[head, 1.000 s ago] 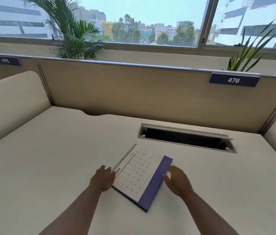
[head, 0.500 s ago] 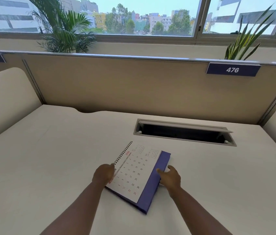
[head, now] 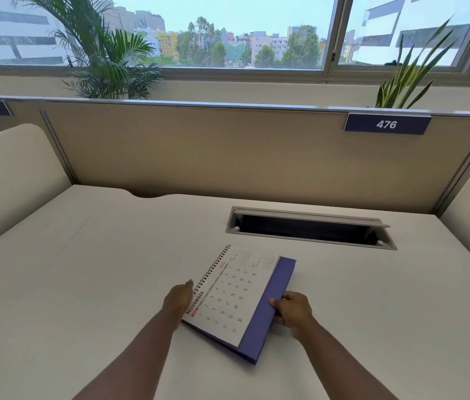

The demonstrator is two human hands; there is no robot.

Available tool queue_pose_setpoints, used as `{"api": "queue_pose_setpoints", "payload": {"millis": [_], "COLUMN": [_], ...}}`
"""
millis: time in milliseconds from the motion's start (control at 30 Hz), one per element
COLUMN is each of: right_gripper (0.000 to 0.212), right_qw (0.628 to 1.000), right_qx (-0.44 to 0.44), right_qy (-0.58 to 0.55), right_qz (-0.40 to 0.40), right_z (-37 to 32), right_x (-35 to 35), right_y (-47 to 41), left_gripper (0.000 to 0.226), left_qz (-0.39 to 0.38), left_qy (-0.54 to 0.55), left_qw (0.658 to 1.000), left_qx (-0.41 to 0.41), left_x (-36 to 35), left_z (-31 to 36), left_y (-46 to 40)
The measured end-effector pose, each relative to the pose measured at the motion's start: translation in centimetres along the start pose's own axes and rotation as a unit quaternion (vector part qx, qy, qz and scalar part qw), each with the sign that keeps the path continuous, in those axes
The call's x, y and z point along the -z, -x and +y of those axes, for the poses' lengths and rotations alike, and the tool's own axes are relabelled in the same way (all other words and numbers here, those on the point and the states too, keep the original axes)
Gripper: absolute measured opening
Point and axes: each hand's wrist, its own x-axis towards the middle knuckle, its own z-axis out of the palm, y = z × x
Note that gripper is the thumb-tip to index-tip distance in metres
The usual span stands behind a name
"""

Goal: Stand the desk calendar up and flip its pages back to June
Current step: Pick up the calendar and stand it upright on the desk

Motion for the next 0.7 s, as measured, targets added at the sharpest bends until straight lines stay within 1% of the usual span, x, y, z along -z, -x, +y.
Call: {"api": "queue_pose_setpoints", "payload": {"millis": [67, 133, 200, 233, 267, 300, 367, 400, 500, 600, 667, 700], "right_gripper": [0.011, 0.007, 0.006, 0.006, 0.006, 0.008, 0.016, 0.019, 0.02, 0.017, 0.014, 0.011], "right_qw": [1.0, 0.999, 0.997, 0.997, 0.995, 0.994, 0.99, 0.988, 0.981, 0.975, 0.972, 0.97], "right_qx": [0.02, 0.042, 0.056, 0.058, 0.058, 0.059, 0.062, 0.065, 0.064, 0.065, 0.069, 0.072], "right_qy": [-0.014, -0.02, -0.032, -0.048, -0.069, -0.087, -0.115, -0.131, -0.174, -0.207, -0.223, -0.23], "right_qz": [0.008, 0.02, 0.032, 0.036, 0.037, 0.04, 0.047, 0.049, 0.051, 0.043, 0.041, 0.039], "right_z": [-0.8, -1.5, -2.1, -2.3, -2.5, -2.6, -2.8, -2.9, -2.9, -2.9, -2.9, -2.9], "right_x": [0.2, 0.5, 0.7, 0.8, 0.9, 1.0, 1.2, 1.4, 1.9, 2.5, 2.8, 3.0], "right_y": [0.4, 0.6, 0.8, 0.8, 0.9, 1.0, 1.3, 1.5, 1.9, 2.2, 2.4, 2.5], "left_gripper": [0.035, 0.029, 0.035, 0.035, 0.034, 0.029, 0.016, 0.011, 0.002, 0.004, 0.005, 0.009], "left_qz": [0.035, 0.103, 0.154, 0.157, 0.134, 0.093, 0.018, 0.009, 0.034, 0.077, 0.075, 0.064], "left_qy": [0.001, -0.017, 0.01, 0.042, 0.097, 0.161, 0.264, 0.295, 0.364, 0.379, 0.387, 0.397], "left_qw": [0.999, 0.995, 0.987, 0.985, 0.984, 0.979, 0.961, 0.953, 0.93, 0.922, 0.919, 0.915], "left_qx": [0.0, 0.006, 0.035, 0.055, 0.071, 0.084, 0.083, 0.07, 0.028, -0.003, -0.016, -0.016], "left_x": [-0.3, -0.7, -1.2, -1.5, -2.0, -2.5, -3.5, -3.9, -4.7, -5.2, -5.3, -5.4], "left_z": [0.0, -0.2, -0.7, -1.0, -1.3, -1.4, -1.1, -0.7, 0.6, 1.7, 2.2, 2.4], "left_y": [0.7, 1.4, 2.5, 3.1, 3.5, 4.0, 4.9, 5.4, 5.9, 6.3, 6.8, 7.0]}}
